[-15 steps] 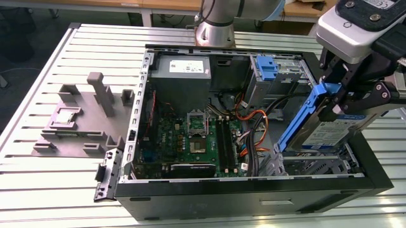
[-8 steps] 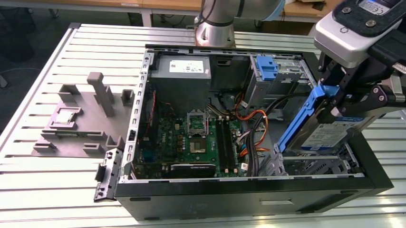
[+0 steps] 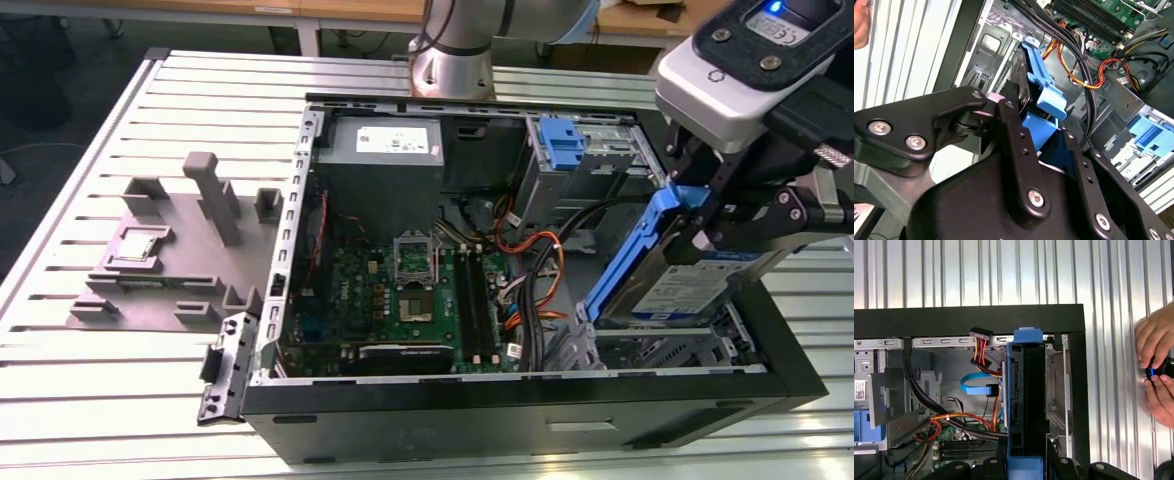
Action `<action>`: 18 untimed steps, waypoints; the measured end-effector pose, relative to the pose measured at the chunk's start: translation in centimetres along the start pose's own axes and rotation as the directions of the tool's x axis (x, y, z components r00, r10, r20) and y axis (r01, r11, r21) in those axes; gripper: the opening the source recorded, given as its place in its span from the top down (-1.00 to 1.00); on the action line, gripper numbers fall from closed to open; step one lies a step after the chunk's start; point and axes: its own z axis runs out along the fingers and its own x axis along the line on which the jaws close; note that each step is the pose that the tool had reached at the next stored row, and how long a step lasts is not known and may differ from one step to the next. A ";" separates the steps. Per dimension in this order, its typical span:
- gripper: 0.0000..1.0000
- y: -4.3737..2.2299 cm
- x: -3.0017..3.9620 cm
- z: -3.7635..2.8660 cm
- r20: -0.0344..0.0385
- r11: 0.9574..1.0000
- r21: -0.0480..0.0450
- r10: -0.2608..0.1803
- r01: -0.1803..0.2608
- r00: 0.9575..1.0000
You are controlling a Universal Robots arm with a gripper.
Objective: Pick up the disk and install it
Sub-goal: 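Insert the disk into the insertion slot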
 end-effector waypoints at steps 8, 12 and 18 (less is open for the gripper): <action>0.26 0.00 -0.07 0.54 0.000 1.000 0.000 0.000 0.000 1.000; 0.26 0.00 -0.11 0.88 0.000 1.000 0.000 0.000 0.000 1.000; 0.26 0.00 -0.16 1.43 0.000 1.000 0.000 0.000 0.000 1.000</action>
